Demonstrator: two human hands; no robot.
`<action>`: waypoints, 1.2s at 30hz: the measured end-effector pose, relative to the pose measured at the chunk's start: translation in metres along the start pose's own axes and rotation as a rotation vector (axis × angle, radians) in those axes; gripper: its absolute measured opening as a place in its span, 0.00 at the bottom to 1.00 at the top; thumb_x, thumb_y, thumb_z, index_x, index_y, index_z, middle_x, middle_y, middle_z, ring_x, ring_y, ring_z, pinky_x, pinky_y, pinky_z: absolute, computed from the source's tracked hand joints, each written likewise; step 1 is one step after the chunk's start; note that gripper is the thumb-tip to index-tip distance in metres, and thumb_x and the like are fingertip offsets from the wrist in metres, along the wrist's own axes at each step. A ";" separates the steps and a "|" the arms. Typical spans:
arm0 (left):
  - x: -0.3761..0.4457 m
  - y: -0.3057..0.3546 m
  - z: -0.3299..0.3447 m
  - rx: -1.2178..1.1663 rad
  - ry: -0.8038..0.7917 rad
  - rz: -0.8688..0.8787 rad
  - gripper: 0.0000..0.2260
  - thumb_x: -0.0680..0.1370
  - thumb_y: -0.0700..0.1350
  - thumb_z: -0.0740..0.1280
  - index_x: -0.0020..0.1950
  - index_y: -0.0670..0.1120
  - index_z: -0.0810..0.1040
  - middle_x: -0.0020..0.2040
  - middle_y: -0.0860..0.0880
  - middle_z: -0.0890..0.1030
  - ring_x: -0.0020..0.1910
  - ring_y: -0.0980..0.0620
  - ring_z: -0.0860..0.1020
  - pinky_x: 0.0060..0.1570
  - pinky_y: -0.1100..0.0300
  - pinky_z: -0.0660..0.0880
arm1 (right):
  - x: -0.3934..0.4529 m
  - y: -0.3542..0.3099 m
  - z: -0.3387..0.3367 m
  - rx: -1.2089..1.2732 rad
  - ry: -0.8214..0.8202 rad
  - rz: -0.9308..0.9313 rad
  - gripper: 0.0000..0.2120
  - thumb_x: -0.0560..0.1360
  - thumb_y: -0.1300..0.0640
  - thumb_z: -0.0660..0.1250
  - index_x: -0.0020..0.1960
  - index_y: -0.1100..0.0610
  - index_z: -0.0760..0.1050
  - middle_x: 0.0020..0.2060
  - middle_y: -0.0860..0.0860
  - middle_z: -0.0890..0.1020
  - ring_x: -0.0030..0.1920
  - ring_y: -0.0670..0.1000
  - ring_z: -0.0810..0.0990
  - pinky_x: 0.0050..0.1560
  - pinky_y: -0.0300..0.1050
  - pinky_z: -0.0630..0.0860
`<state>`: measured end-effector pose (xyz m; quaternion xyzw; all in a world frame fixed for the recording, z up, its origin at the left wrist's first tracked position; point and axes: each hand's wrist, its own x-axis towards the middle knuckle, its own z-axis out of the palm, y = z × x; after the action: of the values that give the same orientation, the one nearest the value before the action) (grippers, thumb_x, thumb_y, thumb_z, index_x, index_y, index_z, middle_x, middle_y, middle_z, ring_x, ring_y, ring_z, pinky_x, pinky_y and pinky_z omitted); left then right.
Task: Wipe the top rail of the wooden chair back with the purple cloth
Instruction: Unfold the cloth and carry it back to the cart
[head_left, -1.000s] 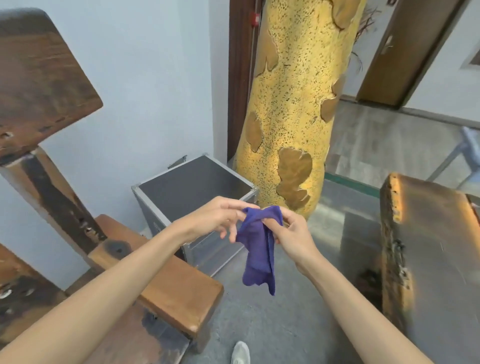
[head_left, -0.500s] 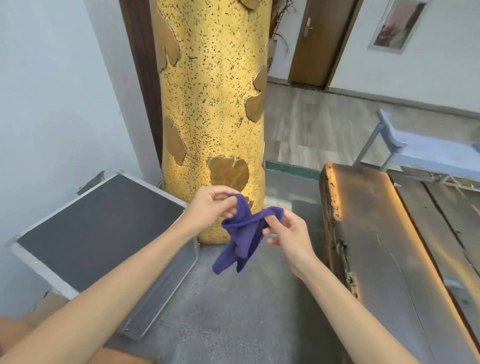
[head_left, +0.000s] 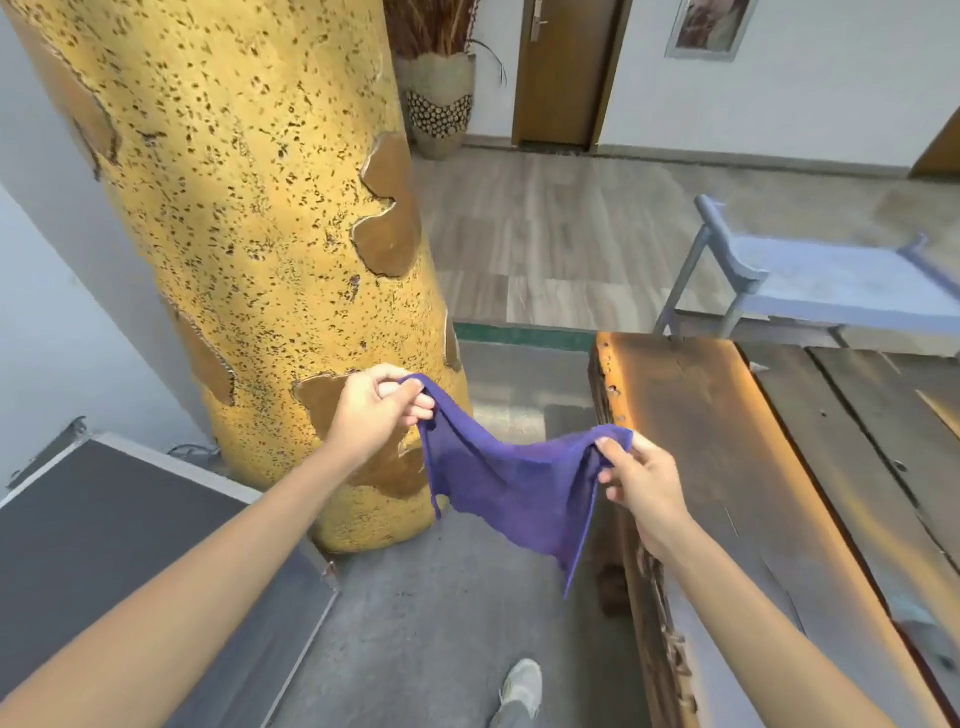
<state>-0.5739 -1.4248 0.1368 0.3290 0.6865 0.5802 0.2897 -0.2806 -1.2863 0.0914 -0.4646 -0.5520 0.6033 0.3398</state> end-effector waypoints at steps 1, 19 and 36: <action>0.034 -0.001 0.016 0.005 0.008 -0.012 0.03 0.81 0.37 0.66 0.50 0.37 0.78 0.35 0.46 0.87 0.33 0.51 0.86 0.35 0.61 0.81 | 0.037 0.001 -0.012 0.008 0.010 0.007 0.05 0.79 0.59 0.69 0.47 0.56 0.83 0.32 0.49 0.79 0.28 0.44 0.75 0.27 0.36 0.71; 0.325 0.035 0.124 -0.069 0.101 0.039 0.08 0.84 0.40 0.63 0.45 0.48 0.71 0.34 0.45 0.85 0.24 0.52 0.82 0.24 0.65 0.74 | 0.339 -0.081 -0.056 0.097 0.050 -0.098 0.09 0.78 0.55 0.72 0.51 0.61 0.83 0.33 0.54 0.76 0.28 0.44 0.71 0.27 0.35 0.70; 0.682 0.000 0.218 -0.030 0.087 -0.067 0.03 0.84 0.44 0.61 0.52 0.45 0.71 0.39 0.44 0.85 0.26 0.53 0.82 0.26 0.65 0.75 | 0.656 -0.128 -0.022 0.068 0.195 0.001 0.08 0.79 0.51 0.71 0.42 0.52 0.80 0.31 0.44 0.76 0.28 0.43 0.71 0.28 0.33 0.67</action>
<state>-0.8239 -0.7556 0.0916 0.2758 0.7005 0.5940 0.2836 -0.4947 -0.6532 0.0963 -0.5097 -0.4953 0.5738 0.4070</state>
